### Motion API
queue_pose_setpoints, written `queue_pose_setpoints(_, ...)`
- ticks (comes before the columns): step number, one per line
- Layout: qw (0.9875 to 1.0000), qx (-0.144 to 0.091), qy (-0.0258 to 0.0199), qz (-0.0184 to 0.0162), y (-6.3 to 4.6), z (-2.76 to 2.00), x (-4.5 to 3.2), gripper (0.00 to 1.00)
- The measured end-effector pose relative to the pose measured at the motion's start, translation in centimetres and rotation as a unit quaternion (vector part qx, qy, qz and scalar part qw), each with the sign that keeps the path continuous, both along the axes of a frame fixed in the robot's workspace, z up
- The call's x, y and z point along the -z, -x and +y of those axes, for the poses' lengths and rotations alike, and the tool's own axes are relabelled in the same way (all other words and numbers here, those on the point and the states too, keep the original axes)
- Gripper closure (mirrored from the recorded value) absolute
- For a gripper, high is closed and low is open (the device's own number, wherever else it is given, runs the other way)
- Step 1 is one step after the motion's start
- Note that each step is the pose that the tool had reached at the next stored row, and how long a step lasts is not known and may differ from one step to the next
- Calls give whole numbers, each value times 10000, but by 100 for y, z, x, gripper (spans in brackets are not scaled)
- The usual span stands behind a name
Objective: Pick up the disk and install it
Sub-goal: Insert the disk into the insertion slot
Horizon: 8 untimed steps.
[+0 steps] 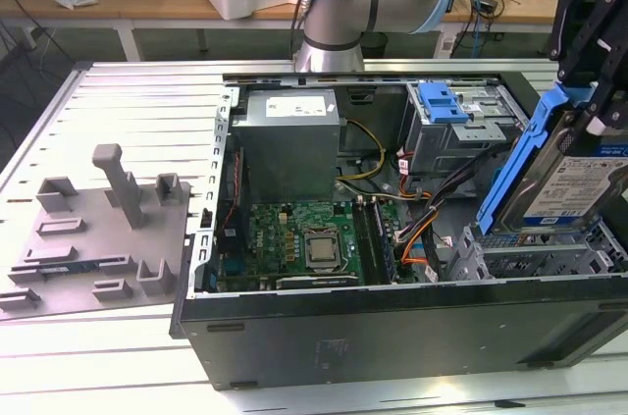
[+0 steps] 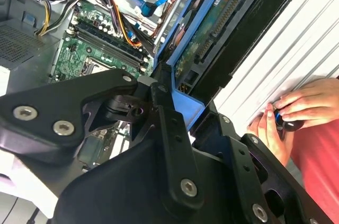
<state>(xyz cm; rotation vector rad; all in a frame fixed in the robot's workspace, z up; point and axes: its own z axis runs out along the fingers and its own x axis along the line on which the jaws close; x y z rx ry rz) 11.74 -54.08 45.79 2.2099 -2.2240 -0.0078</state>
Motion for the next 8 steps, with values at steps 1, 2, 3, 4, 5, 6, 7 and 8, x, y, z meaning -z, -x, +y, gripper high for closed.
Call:
queue_pose_setpoints(1,10000,1,0,0,0,0,2,63)
queue_pose_setpoints(2,10000,1,-1,0,0,0,5,63)
queue_pose_setpoints(3,10000,1,-1,0,1,0,7,63)
queue_pose_setpoints(4,10000,0,-1,0,3,0,8,63)
queue_pose_setpoints(5,10000,-10,-1,0,6,0,10,63)
queue_pose_setpoints(6,10000,-50,0,0,8,1,10,63)
queue_pose_setpoints(7,10000,-99,2,0,8,2,11,63)
queue_pose_setpoints(8,9999,-145,3,0,8,2,11,63)
